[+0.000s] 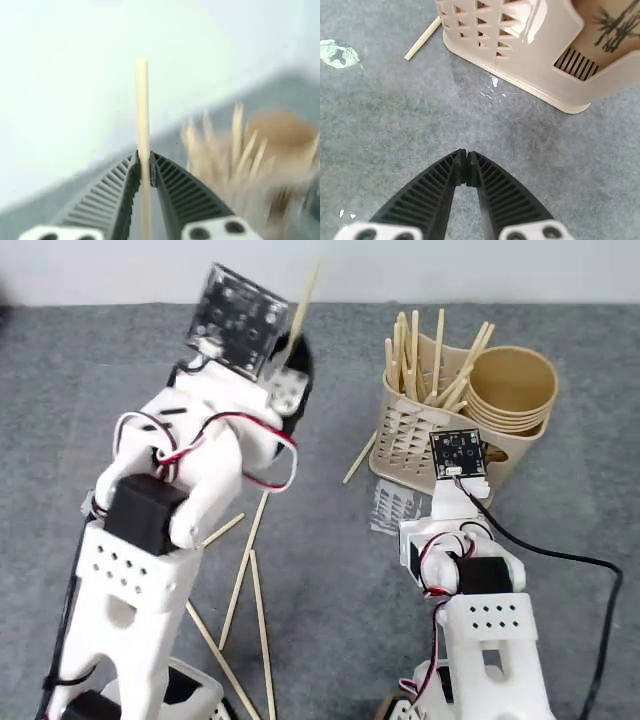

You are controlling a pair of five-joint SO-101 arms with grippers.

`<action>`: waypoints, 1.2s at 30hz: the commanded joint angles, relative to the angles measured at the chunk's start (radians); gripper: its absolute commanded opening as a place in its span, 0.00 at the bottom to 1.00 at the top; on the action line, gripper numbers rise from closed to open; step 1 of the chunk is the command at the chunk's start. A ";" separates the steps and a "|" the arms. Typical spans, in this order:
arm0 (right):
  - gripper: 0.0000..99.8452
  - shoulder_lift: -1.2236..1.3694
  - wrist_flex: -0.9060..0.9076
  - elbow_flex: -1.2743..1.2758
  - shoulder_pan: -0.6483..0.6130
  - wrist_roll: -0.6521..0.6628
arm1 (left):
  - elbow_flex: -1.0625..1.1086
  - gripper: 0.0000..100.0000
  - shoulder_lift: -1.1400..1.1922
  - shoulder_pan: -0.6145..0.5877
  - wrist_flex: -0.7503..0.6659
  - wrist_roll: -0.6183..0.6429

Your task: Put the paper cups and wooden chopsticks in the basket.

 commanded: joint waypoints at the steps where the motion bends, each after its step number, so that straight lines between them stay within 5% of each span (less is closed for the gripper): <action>1: 0.01 -0.027 -0.018 -0.009 -0.005 0.003 | -0.036 0.01 0.014 0.043 -0.293 0.080; 14: 0.01 -0.027 -0.018 -0.009 -0.005 0.003 | -0.042 0.01 0.358 0.170 -0.784 0.106; 21: 0.01 -0.027 -0.018 -0.009 -0.005 0.003 | -0.038 0.01 0.456 0.192 -0.841 0.106; 28: 0.01 -0.027 -0.018 -0.009 -0.007 0.011 | -0.090 0.17 0.427 0.172 -0.470 0.121; 36: 0.01 -0.036 -0.010 -0.015 -0.008 0.011 | -0.205 0.17 0.203 0.035 -0.091 0.178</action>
